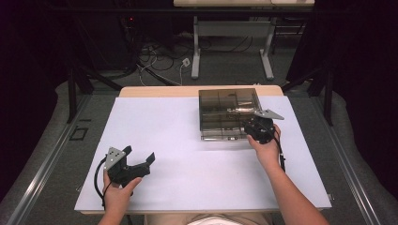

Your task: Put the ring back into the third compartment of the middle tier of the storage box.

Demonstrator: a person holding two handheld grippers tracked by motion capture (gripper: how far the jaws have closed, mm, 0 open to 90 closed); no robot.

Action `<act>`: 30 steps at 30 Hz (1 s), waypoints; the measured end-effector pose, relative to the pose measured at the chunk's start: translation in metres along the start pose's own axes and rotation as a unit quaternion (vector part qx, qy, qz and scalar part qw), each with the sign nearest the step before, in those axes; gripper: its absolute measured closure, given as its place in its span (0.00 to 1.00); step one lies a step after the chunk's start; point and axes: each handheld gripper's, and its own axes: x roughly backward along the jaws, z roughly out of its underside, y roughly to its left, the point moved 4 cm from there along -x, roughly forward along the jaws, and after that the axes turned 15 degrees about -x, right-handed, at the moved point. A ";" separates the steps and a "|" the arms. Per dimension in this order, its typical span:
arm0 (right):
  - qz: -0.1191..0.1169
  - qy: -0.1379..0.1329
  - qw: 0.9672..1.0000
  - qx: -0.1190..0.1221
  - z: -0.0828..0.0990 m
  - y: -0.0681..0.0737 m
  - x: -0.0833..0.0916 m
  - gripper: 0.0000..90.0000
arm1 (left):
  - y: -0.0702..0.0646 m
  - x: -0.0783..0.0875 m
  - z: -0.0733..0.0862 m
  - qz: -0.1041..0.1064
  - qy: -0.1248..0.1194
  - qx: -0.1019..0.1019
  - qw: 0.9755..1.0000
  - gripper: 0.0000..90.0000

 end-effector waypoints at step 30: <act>0.020 0.016 1.000 -0.008 0.005 -0.008 -0.013 0.74 | 0.000 -0.001 0.000 0.001 0.001 0.001 1.000 0.01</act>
